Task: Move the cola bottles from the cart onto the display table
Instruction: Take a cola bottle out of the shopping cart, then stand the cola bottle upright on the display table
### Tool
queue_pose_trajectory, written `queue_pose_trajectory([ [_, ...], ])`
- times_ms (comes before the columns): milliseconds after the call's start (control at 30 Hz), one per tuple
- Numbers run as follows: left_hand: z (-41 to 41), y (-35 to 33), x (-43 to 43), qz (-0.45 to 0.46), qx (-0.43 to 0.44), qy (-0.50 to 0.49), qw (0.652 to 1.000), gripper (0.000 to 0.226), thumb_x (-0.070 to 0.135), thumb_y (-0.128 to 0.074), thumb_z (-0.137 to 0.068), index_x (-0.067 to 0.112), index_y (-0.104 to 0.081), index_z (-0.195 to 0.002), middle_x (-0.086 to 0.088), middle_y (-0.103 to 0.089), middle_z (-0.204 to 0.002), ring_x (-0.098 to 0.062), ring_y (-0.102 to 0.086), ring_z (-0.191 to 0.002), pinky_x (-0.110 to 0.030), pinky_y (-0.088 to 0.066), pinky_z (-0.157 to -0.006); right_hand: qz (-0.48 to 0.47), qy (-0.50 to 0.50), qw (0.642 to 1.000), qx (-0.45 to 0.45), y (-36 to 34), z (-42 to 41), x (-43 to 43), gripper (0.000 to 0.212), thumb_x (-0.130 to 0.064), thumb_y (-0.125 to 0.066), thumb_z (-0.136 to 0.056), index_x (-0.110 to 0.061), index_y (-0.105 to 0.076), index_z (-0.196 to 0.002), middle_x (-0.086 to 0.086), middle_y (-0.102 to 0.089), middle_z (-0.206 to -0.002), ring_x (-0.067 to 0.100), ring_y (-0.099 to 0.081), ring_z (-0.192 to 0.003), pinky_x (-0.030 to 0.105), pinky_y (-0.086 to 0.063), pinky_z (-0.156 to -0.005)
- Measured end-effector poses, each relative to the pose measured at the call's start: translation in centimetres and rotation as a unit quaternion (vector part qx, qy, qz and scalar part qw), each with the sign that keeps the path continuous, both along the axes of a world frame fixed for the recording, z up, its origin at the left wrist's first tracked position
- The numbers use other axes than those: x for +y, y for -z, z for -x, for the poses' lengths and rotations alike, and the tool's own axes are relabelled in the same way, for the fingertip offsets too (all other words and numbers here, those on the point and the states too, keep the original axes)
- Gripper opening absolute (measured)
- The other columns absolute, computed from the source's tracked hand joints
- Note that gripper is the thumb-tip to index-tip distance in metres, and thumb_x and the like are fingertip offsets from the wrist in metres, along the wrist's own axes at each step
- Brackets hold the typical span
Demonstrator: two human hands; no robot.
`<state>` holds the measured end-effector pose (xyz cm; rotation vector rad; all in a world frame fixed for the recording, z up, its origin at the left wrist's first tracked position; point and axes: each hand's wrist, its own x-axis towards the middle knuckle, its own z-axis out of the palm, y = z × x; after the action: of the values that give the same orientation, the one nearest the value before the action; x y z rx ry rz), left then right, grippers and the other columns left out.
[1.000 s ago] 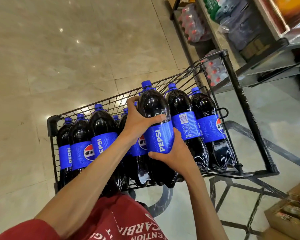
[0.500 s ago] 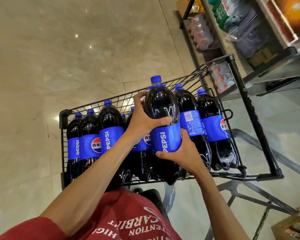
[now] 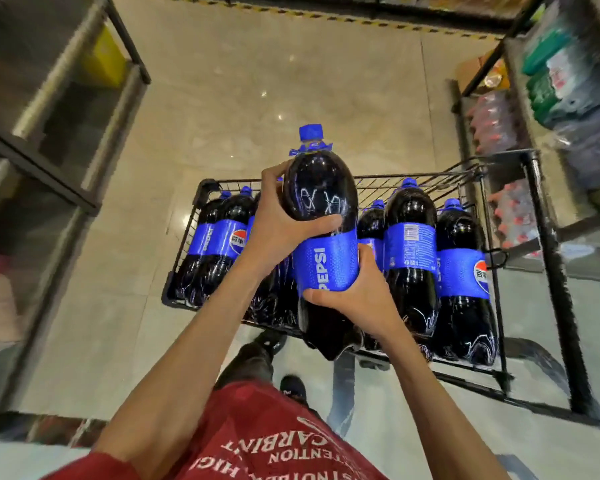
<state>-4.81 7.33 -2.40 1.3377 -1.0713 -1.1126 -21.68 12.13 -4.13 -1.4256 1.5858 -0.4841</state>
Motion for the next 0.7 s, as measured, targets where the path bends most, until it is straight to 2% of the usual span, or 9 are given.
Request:
queue_pose_trajectory([
  [133, -1.6, -1.2, 5.2, 0.022, -0.010, -0.073, 0.997, 0.102, 0.028, -0.093, -0.052, 0.016, -0.039, -0.137, -0.001, -0.057, -0.135, -0.013, -0.062, -0.120, -0.032, -0.052, -0.100, 0.012, -0.073, 0.997, -0.022, -0.2, -1.3, 2.5, 0.105, -0.060, -0.089, -0.039, -0.035, -0.041, -0.129, -0.020, -0.062, -0.112, 0.008, -0.064, -0.100, 0.043, -0.055, -0.089],
  [233, -3.0, -2.2, 9.4, 0.019, -0.029, -0.133, 0.991, 0.100, 0.032, -0.093, -0.051, 0.020, -0.040, -0.136, 0.000, -0.055, -0.135, -0.012, -0.061, -0.121, -0.031, -0.051, -0.101, 0.005, -0.132, 0.990, -0.040, -0.6, -2.8, 4.8, 0.096, -0.062, -0.086, -0.039, -0.038, -0.040, -0.120, -0.022, -0.062, -0.109, 0.006, -0.064, -0.098, 0.041, -0.055, -0.089],
  [300, -4.1, -2.9, 12.0, 0.023, -0.037, -0.168, 0.985, 0.101, 0.028, -0.094, -0.051, 0.020, -0.040, -0.136, -0.001, -0.056, -0.134, -0.012, -0.062, -0.120, -0.033, -0.052, -0.101, 0.003, -0.162, 0.985, -0.056, -0.8, -3.9, 6.2, 0.096, -0.059, -0.087, -0.039, -0.038, -0.042, -0.120, -0.022, -0.063, -0.110, 0.001, -0.064, -0.098, 0.040, -0.056, -0.088],
  [400, -5.8, -3.8, 16.0, 0.036, -0.037, -0.215, 0.975, 0.100, 0.015, -0.094, -0.053, 0.016, -0.038, -0.135, -0.004, -0.056, -0.134, -0.007, -0.063, -0.117, -0.022, -0.051, -0.094, -0.002, -0.215, 0.974, -0.072, -1.1, -5.9, 8.1, 0.094, -0.054, -0.090, -0.041, -0.040, -0.042, -0.121, -0.023, -0.063, -0.110, 0.001, -0.064, -0.099, 0.040, -0.056, -0.088],
  [567, -8.2, -4.8, 22.5, 0.061, -0.050, -0.300, 0.951, 0.099, 0.025, -0.092, -0.050, 0.019, -0.038, -0.133, -0.006, -0.054, -0.136, -0.008, -0.060, -0.121, -0.023, -0.049, -0.098, 0.006, -0.308, 0.947, -0.094, -1.7, -9.7, 11.1, 0.082, -0.039, -0.096, -0.047, -0.044, -0.044, -0.110, -0.030, -0.063, -0.106, -0.008, -0.063, -0.095, 0.033, -0.057, -0.086],
  [633, -9.4, -5.2, 25.1, 0.068, -0.050, -0.336, 0.938, 0.100, 0.026, -0.092, -0.049, 0.018, -0.038, -0.133, -0.007, -0.053, -0.138, -0.010, -0.060, -0.122, -0.025, -0.049, -0.100, 0.009, -0.340, 0.936, -0.093, -2.1, -11.4, 12.5, 0.087, -0.045, -0.094, -0.043, -0.043, -0.044, -0.114, -0.026, -0.063, -0.108, -0.006, -0.064, -0.095, 0.034, -0.057, -0.085],
  [700, -10.6, -5.5, 27.9, 0.071, -0.054, -0.365, 0.927, 0.100, 0.028, -0.092, -0.050, 0.016, -0.038, -0.133, -0.005, -0.054, -0.137, -0.009, -0.059, -0.123, -0.025, -0.049, -0.100, 0.016, -0.375, 0.922, -0.100, -2.3, -13.2, 14.1, 0.089, -0.047, -0.092, -0.041, -0.043, -0.043, -0.116, -0.026, -0.062, -0.107, -0.007, -0.063, -0.095, 0.030, -0.056, -0.081],
])
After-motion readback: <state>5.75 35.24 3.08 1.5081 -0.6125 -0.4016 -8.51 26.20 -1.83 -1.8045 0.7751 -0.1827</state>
